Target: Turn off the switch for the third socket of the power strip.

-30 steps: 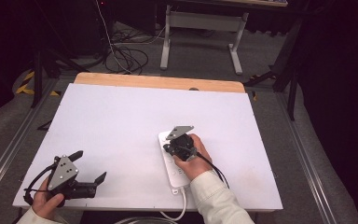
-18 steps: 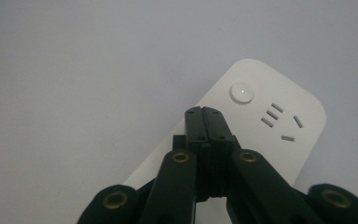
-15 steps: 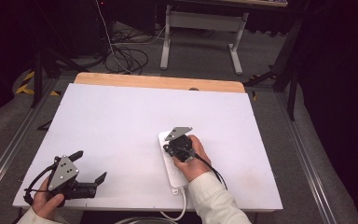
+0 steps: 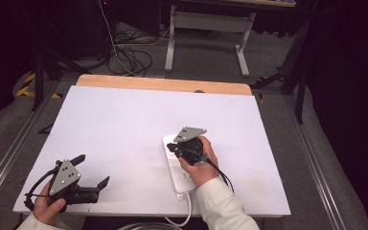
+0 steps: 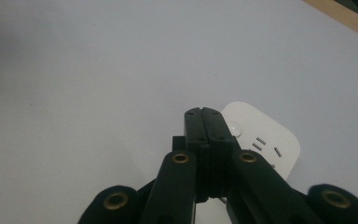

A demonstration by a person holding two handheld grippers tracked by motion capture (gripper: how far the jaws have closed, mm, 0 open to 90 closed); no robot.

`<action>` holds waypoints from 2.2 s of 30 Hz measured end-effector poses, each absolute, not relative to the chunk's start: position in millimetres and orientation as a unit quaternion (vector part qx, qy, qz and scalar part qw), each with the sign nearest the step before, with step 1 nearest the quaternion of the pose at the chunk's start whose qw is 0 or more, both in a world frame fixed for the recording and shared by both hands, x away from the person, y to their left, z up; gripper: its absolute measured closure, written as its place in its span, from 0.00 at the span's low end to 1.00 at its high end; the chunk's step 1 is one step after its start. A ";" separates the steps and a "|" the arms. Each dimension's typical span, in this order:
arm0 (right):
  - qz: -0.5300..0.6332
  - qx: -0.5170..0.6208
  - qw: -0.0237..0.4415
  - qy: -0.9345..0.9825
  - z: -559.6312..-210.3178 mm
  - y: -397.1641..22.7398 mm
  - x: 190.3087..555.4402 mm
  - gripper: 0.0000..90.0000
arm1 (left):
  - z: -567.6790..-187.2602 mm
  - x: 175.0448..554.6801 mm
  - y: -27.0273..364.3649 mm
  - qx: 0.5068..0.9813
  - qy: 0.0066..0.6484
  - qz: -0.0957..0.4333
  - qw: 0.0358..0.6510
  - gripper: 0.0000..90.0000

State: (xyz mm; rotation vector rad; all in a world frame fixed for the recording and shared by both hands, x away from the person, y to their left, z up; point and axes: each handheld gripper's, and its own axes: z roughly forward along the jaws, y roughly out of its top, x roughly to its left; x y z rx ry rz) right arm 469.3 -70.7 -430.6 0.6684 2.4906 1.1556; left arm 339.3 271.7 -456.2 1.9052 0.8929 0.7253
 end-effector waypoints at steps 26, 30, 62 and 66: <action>0.432 0.211 0.172 0.860 -408.3 -76.3 453.4 0.60 | -456.2 339.4 272.2 0.766 0.364 0.295 0.440 0.00; 0.434 0.212 0.181 0.856 -401.4 -81.5 447.7 0.48 | -456.2 339.3 272.1 0.765 0.365 0.296 0.440 0.00; 0.453 0.311 0.162 0.819 -409.4 -179.5 407.5 0.25 | -456.2 339.9 272.7 0.761 0.372 0.297 0.440 0.00; 0.457 0.329 0.146 0.813 -418.2 -188.9 406.3 0.24 | -456.2 340.0 272.8 0.762 0.371 0.297 0.440 0.00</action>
